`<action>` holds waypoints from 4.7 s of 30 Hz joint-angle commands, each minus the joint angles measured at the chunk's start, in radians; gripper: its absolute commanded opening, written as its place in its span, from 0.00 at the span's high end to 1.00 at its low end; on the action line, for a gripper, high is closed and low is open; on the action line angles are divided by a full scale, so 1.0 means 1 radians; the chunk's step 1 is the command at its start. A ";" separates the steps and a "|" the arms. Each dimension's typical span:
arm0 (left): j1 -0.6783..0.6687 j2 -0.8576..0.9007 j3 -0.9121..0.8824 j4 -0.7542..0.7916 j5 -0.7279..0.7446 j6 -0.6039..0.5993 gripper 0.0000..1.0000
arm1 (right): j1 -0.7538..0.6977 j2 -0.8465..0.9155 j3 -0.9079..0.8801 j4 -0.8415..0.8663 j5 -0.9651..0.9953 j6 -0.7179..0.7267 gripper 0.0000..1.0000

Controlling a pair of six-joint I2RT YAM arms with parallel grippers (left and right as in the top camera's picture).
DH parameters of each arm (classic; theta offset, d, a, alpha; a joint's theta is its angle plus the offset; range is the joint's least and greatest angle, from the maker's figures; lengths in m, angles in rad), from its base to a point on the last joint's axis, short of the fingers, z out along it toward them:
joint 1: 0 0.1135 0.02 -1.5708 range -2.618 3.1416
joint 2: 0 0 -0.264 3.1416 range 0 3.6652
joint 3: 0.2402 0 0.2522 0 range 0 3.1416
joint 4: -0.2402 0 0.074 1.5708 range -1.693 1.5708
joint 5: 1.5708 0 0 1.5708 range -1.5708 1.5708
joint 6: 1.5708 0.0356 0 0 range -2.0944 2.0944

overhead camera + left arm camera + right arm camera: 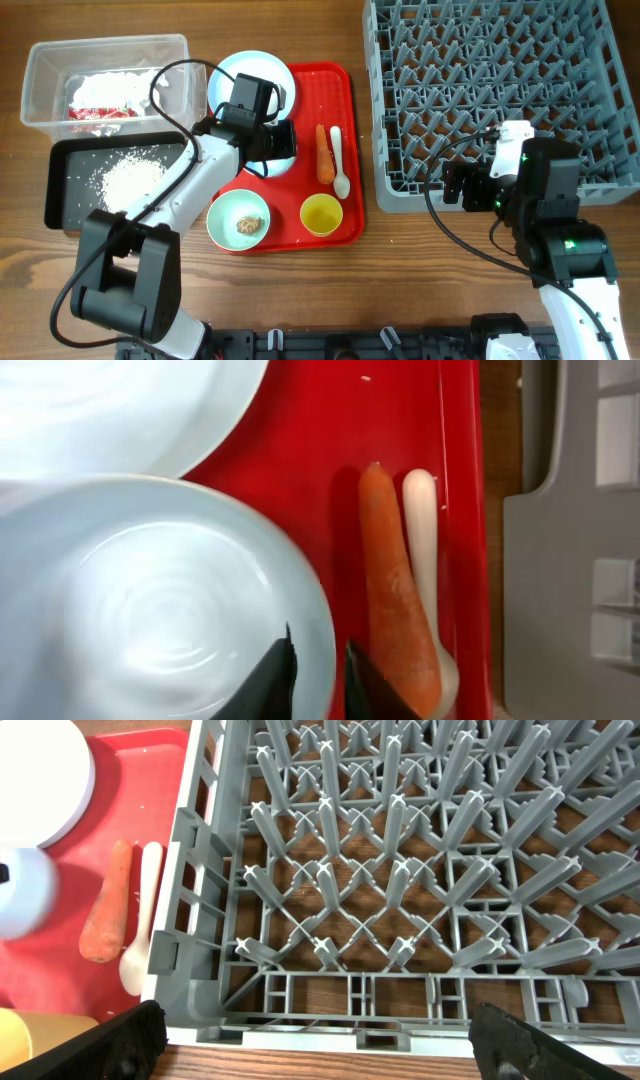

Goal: Sort waste into correct bins and load items into the dishwasher rack
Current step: 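Grasp the small bowl of food with the left gripper, then tip the small bowl over the black tray to empty the food, then return the empty small bowl onto the red tray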

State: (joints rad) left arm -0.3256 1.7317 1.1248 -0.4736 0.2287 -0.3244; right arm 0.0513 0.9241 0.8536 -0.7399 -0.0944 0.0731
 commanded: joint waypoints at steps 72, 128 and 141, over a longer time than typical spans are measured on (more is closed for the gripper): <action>0.655 -0.346 -0.079 -0.281 0.429 0.143 0.96 | 0.002 0.002 0.025 0.002 -0.012 -0.010 0.00; 0.659 -0.137 -0.079 -0.132 0.846 0.295 0.96 | 0.002 0.002 0.025 -0.002 -0.012 -0.010 0.00; 0.334 -0.138 -0.079 -0.242 0.304 0.283 0.96 | 0.002 0.002 0.025 -0.001 -0.012 -0.010 0.00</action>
State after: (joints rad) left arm 0.0696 1.6062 1.0298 -0.7151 0.6930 -0.0528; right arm 0.0513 0.9241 0.8536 -0.7410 -0.0944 0.0731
